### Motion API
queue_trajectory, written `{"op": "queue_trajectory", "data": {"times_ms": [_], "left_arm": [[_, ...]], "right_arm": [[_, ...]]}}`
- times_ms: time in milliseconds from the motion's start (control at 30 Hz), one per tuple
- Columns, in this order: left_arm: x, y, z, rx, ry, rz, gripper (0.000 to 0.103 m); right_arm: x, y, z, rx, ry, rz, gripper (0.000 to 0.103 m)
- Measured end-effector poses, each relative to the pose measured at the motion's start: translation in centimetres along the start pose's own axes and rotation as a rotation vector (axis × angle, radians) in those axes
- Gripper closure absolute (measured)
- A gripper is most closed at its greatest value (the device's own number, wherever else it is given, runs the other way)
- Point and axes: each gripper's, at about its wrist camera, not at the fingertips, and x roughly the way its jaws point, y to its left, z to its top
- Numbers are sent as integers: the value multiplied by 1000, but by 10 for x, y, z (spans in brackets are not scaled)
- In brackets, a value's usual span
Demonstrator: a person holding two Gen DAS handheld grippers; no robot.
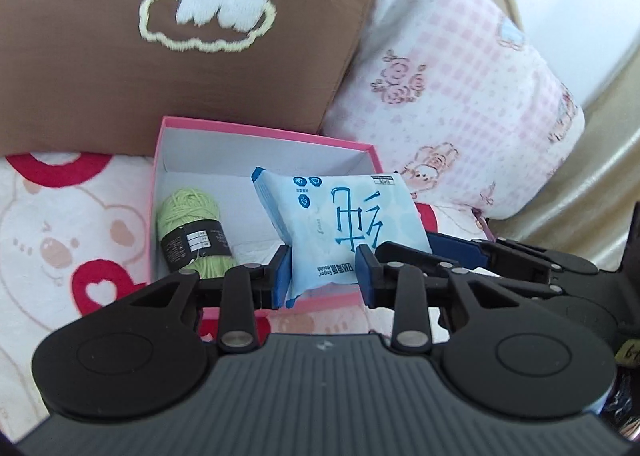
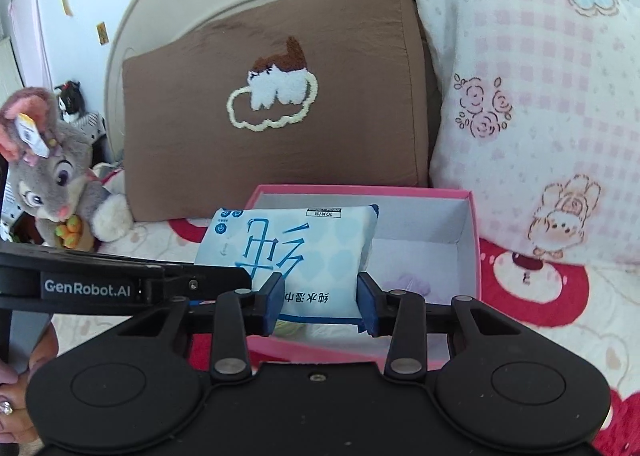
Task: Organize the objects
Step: 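Lift the wet-wipes pack with the left gripper over the pink box, then lower the wet-wipes pack into the pink box and open the left gripper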
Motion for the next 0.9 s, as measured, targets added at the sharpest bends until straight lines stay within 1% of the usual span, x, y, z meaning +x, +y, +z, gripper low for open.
{"op": "queue_trajectory", "data": {"times_ms": [100,233,300,467,567,767,900], "left_arm": [[25,8,12,-7,-29,16,72],[58,22,20,-28,-44,23,72],[75,32,21,-58,-28,28,72],[109,54,17,-62,-9,49,72],[122,65,14,-69,7,48,73],[142,73,10,-67,37,52,73],[155,72,9,-56,63,75,73]], "right_arm": [[22,-8,9,-7,13,-24,63],[57,-26,16,17,46,-22,63],[76,-32,15,21,67,-25,64],[116,-40,8,9,112,-14,65],[135,-38,5,-33,145,-20,66],[158,-47,3,-60,184,-4,66],[169,-54,0,-64,212,10,67]]}}
